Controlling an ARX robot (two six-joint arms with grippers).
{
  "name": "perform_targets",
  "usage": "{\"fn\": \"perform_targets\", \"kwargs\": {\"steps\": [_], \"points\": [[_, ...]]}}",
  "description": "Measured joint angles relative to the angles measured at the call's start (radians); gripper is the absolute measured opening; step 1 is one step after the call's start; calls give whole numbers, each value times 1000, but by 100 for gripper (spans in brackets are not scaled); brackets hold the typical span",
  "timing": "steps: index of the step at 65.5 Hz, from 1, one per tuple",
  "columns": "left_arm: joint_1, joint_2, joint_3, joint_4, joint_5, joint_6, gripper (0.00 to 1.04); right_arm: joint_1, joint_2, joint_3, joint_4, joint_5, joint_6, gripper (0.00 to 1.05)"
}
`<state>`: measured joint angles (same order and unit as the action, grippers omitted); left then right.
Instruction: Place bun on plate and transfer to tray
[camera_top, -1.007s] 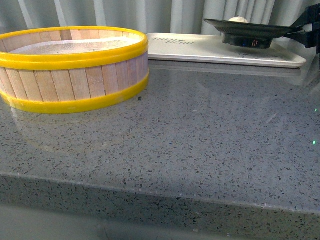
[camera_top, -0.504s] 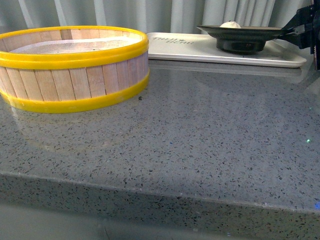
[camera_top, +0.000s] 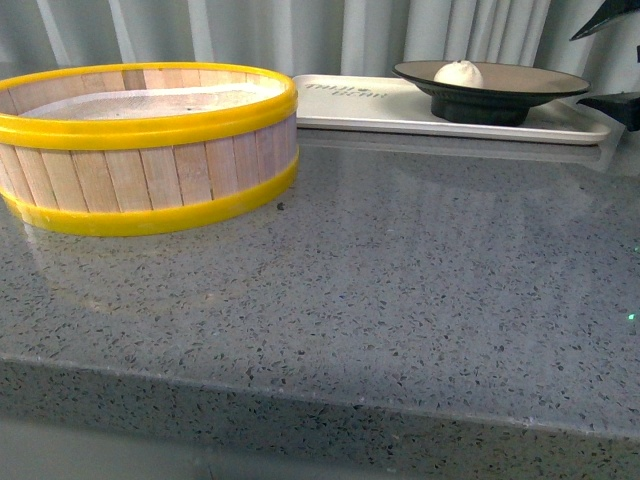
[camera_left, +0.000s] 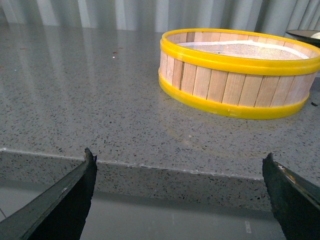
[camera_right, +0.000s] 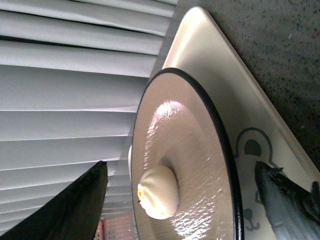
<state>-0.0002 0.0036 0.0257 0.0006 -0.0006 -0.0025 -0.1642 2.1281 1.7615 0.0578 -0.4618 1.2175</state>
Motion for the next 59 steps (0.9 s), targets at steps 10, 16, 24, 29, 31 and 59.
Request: {"fn": "perform_targets", "kwargs": {"steps": [10, 16, 24, 29, 31, 59], "points": [[0, 0, 0, 0, 0, 0, 98, -24, -102, -100, 39, 14, -2, 95], [0, 0, 0, 0, 0, 0, 98, -47, -181, -180, 67, 15, -3, 96], [0, 0, 0, 0, 0, 0, 98, -96, -305, -313, 115, 45, -43, 96], [0, 0, 0, 0, 0, 0, 98, -135, -418, -438, 143, 119, -120, 96], [0, 0, 0, 0, 0, 0, 98, -166, -527, -554, 159, 173, -187, 96], [0, 0, 0, 0, 0, 0, 98, -349, -1427, -1453, 312, 89, -1153, 77]]}}
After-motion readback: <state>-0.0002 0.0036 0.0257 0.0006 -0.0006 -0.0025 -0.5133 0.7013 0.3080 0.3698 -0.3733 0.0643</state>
